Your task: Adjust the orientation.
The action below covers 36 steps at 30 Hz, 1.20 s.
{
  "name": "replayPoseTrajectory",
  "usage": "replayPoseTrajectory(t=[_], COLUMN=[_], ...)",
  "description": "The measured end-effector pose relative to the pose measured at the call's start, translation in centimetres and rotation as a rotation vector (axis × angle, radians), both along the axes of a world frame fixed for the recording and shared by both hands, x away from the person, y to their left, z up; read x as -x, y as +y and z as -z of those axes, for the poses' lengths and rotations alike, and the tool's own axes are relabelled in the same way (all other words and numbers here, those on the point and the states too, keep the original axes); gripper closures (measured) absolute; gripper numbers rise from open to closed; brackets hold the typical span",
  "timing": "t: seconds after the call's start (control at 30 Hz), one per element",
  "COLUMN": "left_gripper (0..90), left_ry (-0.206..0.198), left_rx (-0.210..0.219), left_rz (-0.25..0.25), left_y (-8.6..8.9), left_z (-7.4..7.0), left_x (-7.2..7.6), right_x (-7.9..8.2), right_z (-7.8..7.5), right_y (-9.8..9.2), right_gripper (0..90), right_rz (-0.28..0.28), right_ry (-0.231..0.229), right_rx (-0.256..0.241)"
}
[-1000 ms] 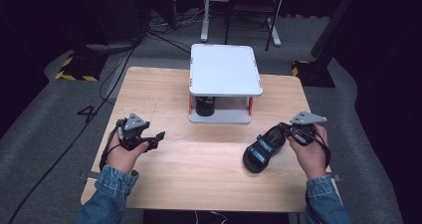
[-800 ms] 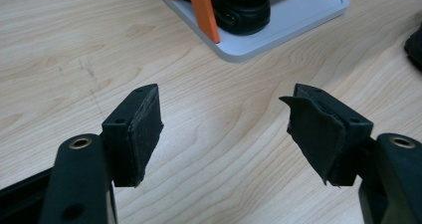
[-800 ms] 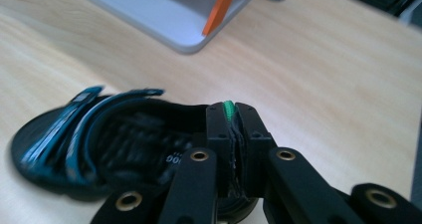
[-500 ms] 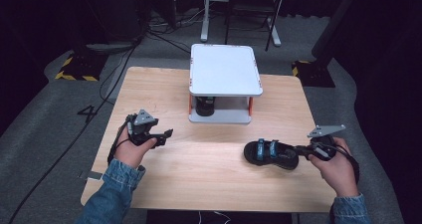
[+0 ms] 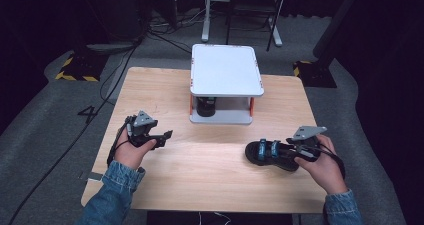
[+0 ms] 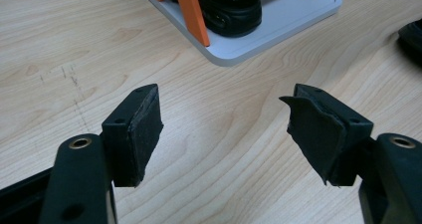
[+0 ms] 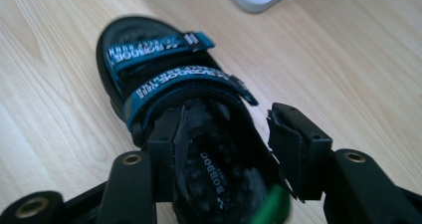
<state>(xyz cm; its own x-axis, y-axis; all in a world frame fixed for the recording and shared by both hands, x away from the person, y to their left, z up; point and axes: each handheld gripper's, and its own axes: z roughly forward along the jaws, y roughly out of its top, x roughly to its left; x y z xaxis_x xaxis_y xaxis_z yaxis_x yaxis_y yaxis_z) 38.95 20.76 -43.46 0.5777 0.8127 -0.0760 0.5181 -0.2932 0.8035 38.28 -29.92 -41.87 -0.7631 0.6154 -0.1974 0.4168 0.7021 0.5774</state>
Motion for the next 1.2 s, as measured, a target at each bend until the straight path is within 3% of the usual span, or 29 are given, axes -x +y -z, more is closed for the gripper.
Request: replayPoseTrajectory(t=[0.1,0.2,0.23,0.3,0.4,0.53,0.57,0.63,0.73,0.77,0.87,0.9,0.93,0.97,1.03,1.07,1.17,1.2], left_gripper=[29.8,29.8,29.8,29.8,30.0,30.0,30.0,30.0,30.0,30.0,30.0,30.0,30.0,30.0,30.0,30.0,30.1,30.0], left_ry=[-0.007,-0.006,-0.006,-0.008,-0.006,-0.002,-0.003,-0.002,-0.002,-0.002,0.0,0.003,0.003,0.009,0.01,0.01,0.008,0.009], left_rx=[0.004,0.008,0.012,0.009,0.008,0.005,0.003,0.003,0.002,0.004,0.003,0.001,0.001,0.003,-0.001,-0.001,0.003,0.003], left_rz=[-0.021,-0.031,-0.041,-0.051,-0.058,-0.066,-0.07,-0.072,-0.071,-0.073,-0.077,-0.078,-0.078,-0.081,-0.075,-0.075,-0.07,-0.068], left_y=[0.5,0.9,1.2,1.4,1.6,1.9,2.0,2.0,2.1,2.1,2.2,2.3,2.3,2.3,2.3,2.3,2.1,2.0], left_z=[0.1,0.1,0.1,0.1,0.1,0.2,0.2,0.3,0.2,0.2,0.3,0.4,0.4,0.5,0.6,0.6,0.5,0.5], left_x=[0.4,0.7,1.0,1.2,1.5,1.7,1.9,2.0,2.0,2.1,2.1,2.0,2.0,2.0,1.9,1.9,1.9,1.8], right_x=[-0.7,-1.1,-1.3,-1.3,-1.3,-1.6,-2.0,-2.8,-3.9,-5.0,-5.9,-6.5,-6.5,-6.6,-6.6,-6.5,-6.0,-5.2], right_z=[0.8,1.2,1.2,0.9,0.5,0.0,-0.2,-0.3,0.2,1.1,2.0,2.5,2.5,2.7,2.9,2.8,2.1,1.1], right_y=[0.7,1.2,1.5,1.5,1.7,2.6,3.4,4.1,4.7,5.0,5.1,5.1,5.1,5.0,4.7,4.4,4.0,3.4], right_gripper=[48.7,53.9,73.2,77.6,80.9,83.0,83.6,83.7,83.7,83.5,82.7,77.2,77.2,65.5,54.2,51.5,46.0,44.8], right_rz=[-0.011,-0.031,-0.03,-0.03,-0.025,-0.032,-0.016,0.021,0.065,0.123,0.172,0.191,0.191,0.168,0.15,0.141,0.127,0.128], right_ry=[0.004,0.003,-0.036,-0.037,-0.023,-0.047,-0.057,-0.065,-0.068,-0.062,-0.067,-0.045,-0.045,-0.047,-0.057,-0.058,-0.066,-0.102], right_rx=[0.031,0.018,0.028,0.026,-0.039,-0.113,-0.167,-0.213,-0.233,-0.226,-0.261,-0.278,-0.278,-0.301,-0.343,-0.368,-0.377,-0.416])
